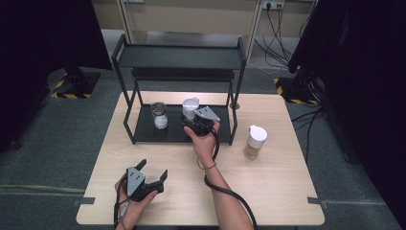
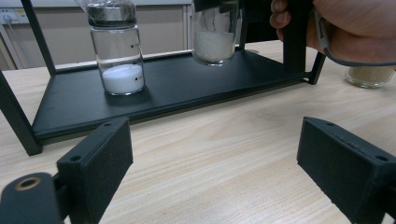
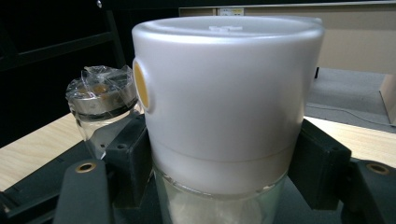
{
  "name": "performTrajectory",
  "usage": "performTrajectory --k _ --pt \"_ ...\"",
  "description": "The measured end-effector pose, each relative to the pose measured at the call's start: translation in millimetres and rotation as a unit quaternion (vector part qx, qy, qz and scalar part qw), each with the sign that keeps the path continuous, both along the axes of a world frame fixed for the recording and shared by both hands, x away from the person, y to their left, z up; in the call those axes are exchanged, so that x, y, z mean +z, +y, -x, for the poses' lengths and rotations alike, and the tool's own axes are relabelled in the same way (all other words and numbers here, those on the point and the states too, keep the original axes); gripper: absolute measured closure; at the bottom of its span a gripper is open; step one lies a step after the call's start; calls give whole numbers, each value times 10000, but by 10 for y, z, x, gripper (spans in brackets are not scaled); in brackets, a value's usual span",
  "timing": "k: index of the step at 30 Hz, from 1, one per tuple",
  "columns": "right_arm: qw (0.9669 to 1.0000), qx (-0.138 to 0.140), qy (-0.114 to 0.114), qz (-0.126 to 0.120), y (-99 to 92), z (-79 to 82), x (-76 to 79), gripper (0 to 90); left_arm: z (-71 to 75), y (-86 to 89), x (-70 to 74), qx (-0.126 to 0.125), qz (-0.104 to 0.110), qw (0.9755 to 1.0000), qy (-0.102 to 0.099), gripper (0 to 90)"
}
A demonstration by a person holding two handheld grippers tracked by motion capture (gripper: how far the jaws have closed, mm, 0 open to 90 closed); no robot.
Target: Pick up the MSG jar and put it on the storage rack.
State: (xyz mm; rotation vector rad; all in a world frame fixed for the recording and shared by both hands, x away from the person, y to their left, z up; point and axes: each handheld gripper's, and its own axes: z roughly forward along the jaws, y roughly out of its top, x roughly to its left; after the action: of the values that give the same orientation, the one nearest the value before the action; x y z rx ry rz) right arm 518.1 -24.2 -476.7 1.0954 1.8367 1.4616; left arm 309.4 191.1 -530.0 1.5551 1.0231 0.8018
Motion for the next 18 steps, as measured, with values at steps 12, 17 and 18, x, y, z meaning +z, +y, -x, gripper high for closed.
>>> performTrajectory --k 12,17,18 --pt "10000 -31 24 62 90 -88 -53 309 4 -2 0 -8 8 10000 -11 100" --pt "9999 -72 43 66 99 -124 -75 309 6 -3 -1 -10 9 10000 -13 100" --pt "9999 -76 42 62 100 -129 -77 309 6 -4 0 -12 4 10000 -13 100"
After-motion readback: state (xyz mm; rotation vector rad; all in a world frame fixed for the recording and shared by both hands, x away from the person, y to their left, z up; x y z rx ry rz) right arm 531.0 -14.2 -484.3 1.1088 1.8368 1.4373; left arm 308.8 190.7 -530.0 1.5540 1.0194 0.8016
